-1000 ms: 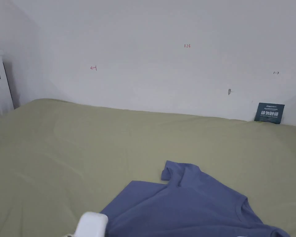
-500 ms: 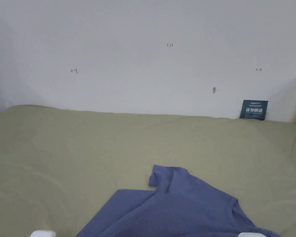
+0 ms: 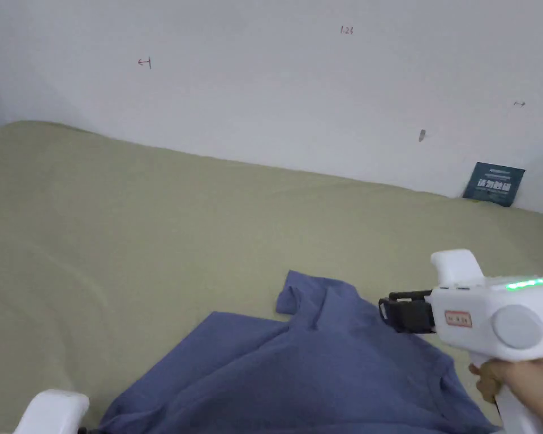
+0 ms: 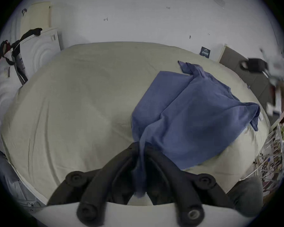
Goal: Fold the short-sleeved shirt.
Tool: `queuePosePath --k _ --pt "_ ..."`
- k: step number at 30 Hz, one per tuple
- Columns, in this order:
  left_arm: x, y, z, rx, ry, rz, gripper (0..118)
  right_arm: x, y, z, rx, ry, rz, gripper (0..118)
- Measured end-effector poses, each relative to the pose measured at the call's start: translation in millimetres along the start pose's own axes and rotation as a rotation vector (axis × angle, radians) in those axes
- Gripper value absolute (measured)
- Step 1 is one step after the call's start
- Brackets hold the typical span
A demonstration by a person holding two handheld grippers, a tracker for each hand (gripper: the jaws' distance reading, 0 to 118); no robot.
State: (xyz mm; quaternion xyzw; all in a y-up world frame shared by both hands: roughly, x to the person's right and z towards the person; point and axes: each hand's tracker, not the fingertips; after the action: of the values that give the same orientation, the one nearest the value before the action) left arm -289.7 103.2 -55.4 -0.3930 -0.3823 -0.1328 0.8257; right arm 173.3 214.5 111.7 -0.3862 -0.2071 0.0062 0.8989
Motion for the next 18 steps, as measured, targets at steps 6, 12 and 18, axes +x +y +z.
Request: queuePosePath --k 6,12,18 --pt "3 0 -7 -0.019 -0.005 0.032 4 38 50 -127 -0.203 0.188 0.097 94" --pt "5 1 -9 -0.032 0.0 0.039 4 39 48 -194 -0.217 0.144 0.24 94" --pt "-2 -5 -17 -0.032 0.006 0.056 4 47 27 -201 -0.175 0.267 0.106 32"
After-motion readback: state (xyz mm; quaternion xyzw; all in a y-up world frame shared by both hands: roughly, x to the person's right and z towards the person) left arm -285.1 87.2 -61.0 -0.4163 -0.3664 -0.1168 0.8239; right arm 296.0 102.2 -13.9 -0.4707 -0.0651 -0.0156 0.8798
